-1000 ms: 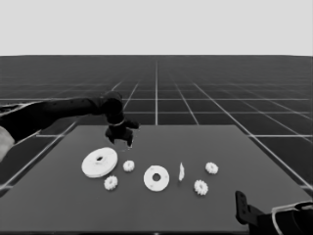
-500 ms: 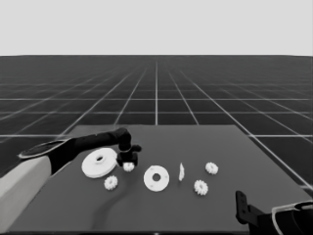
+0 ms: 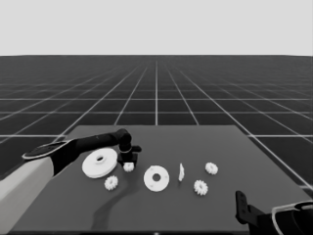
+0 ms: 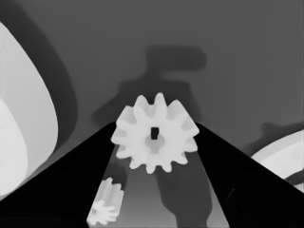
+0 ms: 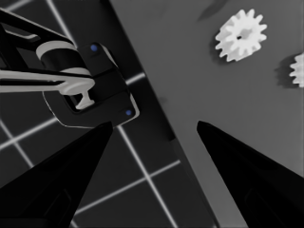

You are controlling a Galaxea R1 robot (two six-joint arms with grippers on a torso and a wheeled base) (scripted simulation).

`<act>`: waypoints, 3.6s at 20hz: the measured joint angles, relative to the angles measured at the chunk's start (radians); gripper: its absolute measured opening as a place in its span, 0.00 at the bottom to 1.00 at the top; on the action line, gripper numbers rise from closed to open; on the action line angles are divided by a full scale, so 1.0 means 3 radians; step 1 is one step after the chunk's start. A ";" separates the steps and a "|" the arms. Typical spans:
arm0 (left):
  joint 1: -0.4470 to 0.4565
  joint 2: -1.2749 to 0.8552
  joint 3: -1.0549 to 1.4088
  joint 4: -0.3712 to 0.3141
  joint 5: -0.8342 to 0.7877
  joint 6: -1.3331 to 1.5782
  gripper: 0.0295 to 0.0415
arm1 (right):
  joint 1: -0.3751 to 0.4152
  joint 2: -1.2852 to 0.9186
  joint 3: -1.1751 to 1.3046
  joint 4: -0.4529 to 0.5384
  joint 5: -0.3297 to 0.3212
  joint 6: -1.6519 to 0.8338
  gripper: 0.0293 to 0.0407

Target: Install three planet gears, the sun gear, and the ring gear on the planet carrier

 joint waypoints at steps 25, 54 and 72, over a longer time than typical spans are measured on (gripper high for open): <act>-0.1205 0.0795 0.0199 -0.1006 0.0684 -0.0904 0.14 | 0.0000 0.0000 0.0000 0.0000 0.0000 0.0000 0.81; -0.1198 0.0797 0.0202 -0.0996 0.0681 -0.0910 0.75 | 0.0000 0.0000 0.0000 0.0000 0.0000 0.0000 0.81; 0.0221 -0.1190 0.1852 0.0307 0.0098 -0.0675 0.75 | 0.0000 0.0000 0.0000 0.0000 0.0000 0.0000 0.81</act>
